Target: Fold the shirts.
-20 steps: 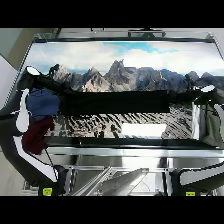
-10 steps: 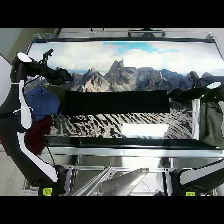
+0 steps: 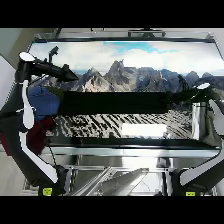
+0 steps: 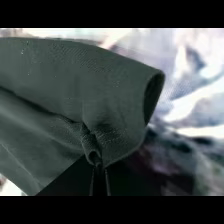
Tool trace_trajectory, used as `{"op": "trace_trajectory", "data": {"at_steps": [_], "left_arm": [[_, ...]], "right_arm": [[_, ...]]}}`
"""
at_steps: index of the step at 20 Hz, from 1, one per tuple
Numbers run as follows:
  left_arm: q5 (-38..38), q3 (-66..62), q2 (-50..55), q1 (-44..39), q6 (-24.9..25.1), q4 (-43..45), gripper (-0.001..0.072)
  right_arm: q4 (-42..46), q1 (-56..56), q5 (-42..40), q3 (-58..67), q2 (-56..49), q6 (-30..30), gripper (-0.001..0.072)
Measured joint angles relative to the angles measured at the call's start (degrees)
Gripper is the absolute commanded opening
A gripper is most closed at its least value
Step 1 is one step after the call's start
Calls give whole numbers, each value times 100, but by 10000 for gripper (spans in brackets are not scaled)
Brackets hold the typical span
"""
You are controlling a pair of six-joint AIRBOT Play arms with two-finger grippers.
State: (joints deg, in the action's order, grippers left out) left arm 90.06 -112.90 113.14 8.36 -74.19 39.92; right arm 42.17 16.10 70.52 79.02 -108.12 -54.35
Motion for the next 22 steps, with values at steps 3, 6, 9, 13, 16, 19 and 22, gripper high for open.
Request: {"op": "trace_trajectory", "data": {"at_steps": [3,6,9,13,16,19,22], "left_arm": [[-76,205,0,-459,70,-114,3],[-636,586,13,-1178,66,-164,3],[-1539,918,216,-2070,-44,-186,3],[-2636,820,817,-3230,-310,-205,1],[-2927,278,1263,-3735,-490,-203,0],[-2636,-299,1377,-3768,-625,-203,2],[-1919,-387,918,-3311,-638,-197,3]], "right_arm": [[-90,2,570,581,205,-179,26],[-142,-11,1182,1246,634,-590,26],[-376,-46,1646,1665,1158,-1023,27],[-796,-199,1937,1849,1725,-1405,26],[-964,-407,2017,1891,1937,-1606,26],[-1034,-557,2039,1906,2011,-1703,27],[-1027,-625,2011,1908,2035,-1814,26]]}}
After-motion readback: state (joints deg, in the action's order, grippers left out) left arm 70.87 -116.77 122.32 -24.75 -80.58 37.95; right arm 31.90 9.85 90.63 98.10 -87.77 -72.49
